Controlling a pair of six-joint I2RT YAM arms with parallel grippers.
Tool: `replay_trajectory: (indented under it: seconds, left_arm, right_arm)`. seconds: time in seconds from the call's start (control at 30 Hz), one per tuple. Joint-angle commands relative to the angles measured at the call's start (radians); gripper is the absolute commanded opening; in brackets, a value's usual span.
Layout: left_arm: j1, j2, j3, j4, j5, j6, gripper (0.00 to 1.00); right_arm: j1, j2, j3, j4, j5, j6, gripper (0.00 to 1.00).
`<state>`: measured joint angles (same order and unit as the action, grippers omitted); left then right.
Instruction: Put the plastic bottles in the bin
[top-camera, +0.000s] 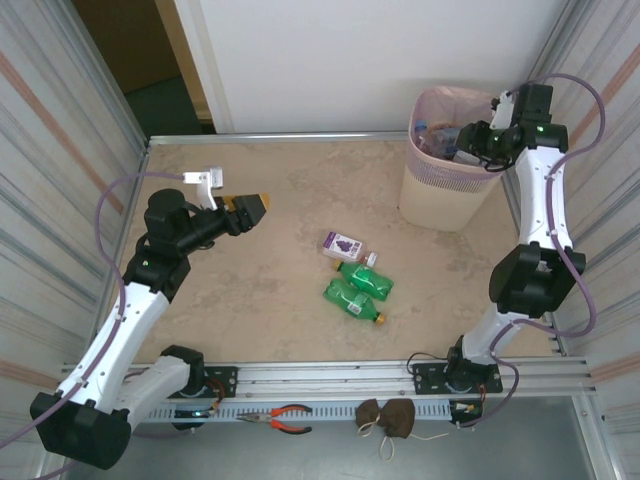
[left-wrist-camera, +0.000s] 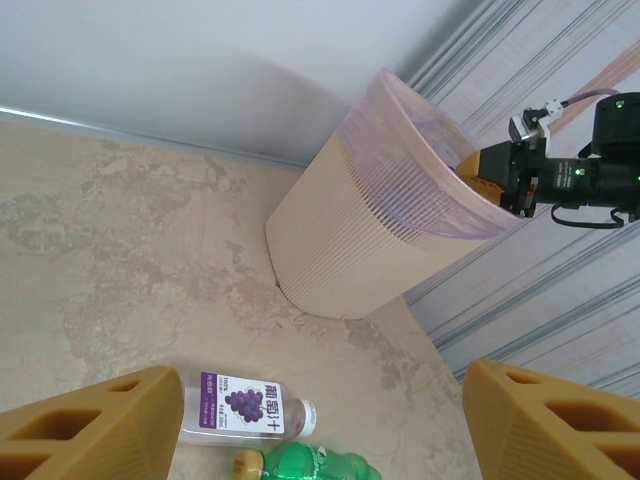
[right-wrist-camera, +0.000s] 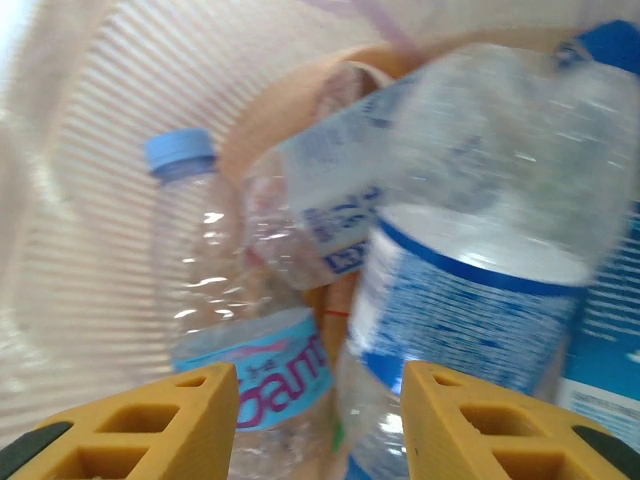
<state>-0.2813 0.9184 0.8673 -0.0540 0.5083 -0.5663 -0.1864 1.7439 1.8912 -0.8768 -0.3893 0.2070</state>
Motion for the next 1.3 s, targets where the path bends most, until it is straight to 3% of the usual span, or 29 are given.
replay_trajectory:
  seconds: [0.0,0.3,0.77,0.93,1.27]
  left_arm:
    - [0.006,0.005,-0.007,0.036,0.02,-0.006,0.74]
    - [0.007,0.004,-0.006,0.032,0.022,-0.001,0.74]
    - [0.007,-0.015,-0.011,0.015,0.007,0.009,0.75]
    - [0.007,-0.024,-0.013,0.008,0.002,0.011,0.75]
    - [0.007,-0.03,-0.019,0.005,0.001,0.011,0.75]
  right_arm:
    - [0.006,-0.058,0.048,0.053,-0.107,0.046,0.46]
    - [0.006,-0.016,0.117,0.046,0.191,0.015,0.5]
    - [0.087,0.24,0.245,-0.032,0.413,-0.067,0.4]
    - [0.099,0.276,0.222,-0.062,0.423,-0.069,0.37]
    - [0.114,0.171,0.272,-0.073,0.426,-0.07,0.38]
